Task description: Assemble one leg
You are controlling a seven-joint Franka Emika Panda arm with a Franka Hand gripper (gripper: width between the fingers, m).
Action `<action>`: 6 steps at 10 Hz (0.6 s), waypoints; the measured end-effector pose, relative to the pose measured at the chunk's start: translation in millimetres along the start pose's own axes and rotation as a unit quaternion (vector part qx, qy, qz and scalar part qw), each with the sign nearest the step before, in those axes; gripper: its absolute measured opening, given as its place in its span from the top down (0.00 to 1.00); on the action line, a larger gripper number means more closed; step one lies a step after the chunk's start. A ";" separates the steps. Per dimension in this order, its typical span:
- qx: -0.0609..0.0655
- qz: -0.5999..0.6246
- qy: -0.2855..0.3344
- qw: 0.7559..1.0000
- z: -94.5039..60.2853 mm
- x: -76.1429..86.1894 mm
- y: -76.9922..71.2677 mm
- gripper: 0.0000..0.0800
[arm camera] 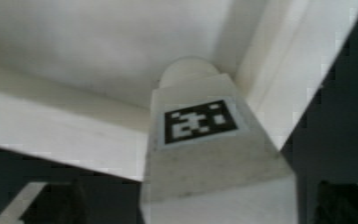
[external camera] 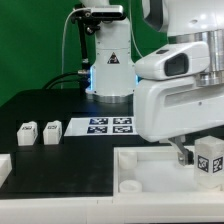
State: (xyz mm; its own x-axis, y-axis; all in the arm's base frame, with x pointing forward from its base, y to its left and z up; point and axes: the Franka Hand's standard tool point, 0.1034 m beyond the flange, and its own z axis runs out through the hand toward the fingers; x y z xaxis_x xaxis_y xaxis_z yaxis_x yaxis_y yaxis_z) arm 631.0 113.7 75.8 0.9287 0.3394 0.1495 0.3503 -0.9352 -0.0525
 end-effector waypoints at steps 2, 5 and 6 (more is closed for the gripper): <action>0.001 0.029 0.000 1.000 0.1 -0.2 0.4 0.19; 0.008 0.139 0.001 0.990 0.2 0.4 -2.0 0.62; 0.008 0.210 0.001 0.978 0.1 0.2 -0.2 0.62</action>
Offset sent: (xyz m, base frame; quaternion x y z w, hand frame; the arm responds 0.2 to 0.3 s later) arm 0.0000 0.0000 0.0000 0.0000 0.0000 0.2667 0.9638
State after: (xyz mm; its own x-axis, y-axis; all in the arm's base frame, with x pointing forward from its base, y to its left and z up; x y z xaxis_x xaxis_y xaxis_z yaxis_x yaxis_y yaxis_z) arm 631.1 113.9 75.7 0.9908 -0.0734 0.1133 -0.0592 -0.9905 -0.1244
